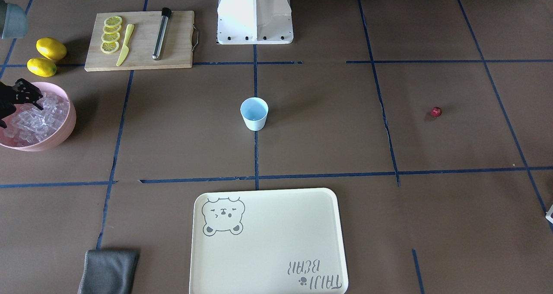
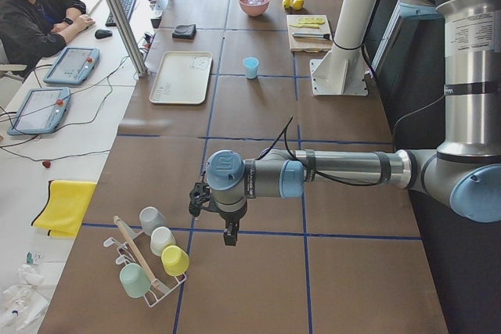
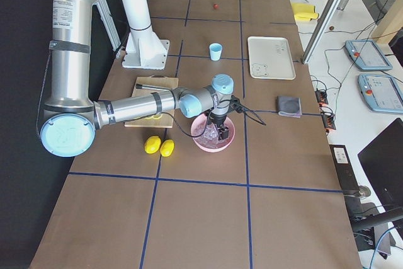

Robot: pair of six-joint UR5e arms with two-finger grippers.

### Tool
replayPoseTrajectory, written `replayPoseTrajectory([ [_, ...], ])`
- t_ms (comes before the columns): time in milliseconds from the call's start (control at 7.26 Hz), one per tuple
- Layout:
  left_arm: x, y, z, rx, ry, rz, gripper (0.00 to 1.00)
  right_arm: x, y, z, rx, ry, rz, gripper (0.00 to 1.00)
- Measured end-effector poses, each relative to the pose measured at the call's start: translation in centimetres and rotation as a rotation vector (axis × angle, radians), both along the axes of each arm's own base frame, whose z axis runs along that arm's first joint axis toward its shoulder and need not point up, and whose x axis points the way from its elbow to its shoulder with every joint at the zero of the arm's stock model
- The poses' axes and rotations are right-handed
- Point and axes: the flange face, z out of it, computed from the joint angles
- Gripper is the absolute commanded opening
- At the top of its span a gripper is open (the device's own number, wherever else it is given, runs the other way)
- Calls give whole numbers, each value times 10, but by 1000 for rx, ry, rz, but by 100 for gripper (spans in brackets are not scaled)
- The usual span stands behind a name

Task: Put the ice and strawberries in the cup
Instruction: 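Lower the right gripper into the bowl and grasp an ice cube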

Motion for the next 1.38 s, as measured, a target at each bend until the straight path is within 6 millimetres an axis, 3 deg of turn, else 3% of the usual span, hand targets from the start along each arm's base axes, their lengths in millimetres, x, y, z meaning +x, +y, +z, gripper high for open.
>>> replayPoseTrajectory([
  [138,0,0,0,0,1,0,100,-1,0,1,-2,2,-1,74],
  [275,0,0,0,0,1,0,100,-2,-1,1,-2,2,-1,18],
  [413,0,0,0,1,1,0,100,-2,-1,0,-3,2,-2,0],
  [1102,0,0,0,-1,1,0,100,-2,-3,-4,0,-2,0,0],
  [1377,0,0,0,-2,1,0,100,18,-9,-14,18,-11,39,0],
])
